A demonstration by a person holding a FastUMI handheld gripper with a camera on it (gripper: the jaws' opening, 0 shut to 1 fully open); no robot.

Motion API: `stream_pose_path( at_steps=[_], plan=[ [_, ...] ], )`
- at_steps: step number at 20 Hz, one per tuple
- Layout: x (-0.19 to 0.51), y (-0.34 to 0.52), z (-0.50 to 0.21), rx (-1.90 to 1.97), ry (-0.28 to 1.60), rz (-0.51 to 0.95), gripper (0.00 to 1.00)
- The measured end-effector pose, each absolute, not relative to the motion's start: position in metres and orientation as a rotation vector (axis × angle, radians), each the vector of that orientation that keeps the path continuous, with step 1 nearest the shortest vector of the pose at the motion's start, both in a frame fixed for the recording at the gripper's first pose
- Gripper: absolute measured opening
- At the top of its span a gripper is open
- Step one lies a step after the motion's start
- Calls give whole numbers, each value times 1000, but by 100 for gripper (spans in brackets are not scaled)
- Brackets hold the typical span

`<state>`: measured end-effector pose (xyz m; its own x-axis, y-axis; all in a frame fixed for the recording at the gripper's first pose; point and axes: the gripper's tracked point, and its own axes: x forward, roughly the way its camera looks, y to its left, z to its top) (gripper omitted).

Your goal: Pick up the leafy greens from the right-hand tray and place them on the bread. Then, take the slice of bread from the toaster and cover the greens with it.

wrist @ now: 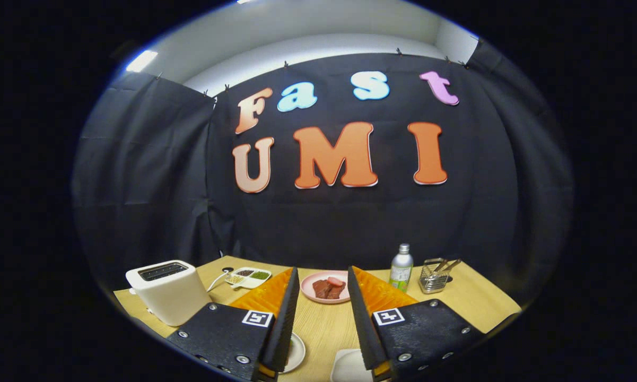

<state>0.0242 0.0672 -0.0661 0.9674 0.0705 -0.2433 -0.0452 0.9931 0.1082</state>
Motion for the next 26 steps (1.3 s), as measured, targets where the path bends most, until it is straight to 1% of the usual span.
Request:
stream_pose_path(
  at_steps=[5,7,8,9,10,12,15,26],
  plan=[
    [12,55,-28,60,91,24,61],
    [3,54,-28,50,95,15,67],
    [0,56,-28,64,96,20,77],
    [1,57,-26,79,89,27,83],
    [0,57,-25,86,81,28,91],
    [-1,48,-22,72,61,2,97],
    [-2,41,-14,43,19,-33,97],
    [-1,55,-12,58,-18,5,97]
  ],
)
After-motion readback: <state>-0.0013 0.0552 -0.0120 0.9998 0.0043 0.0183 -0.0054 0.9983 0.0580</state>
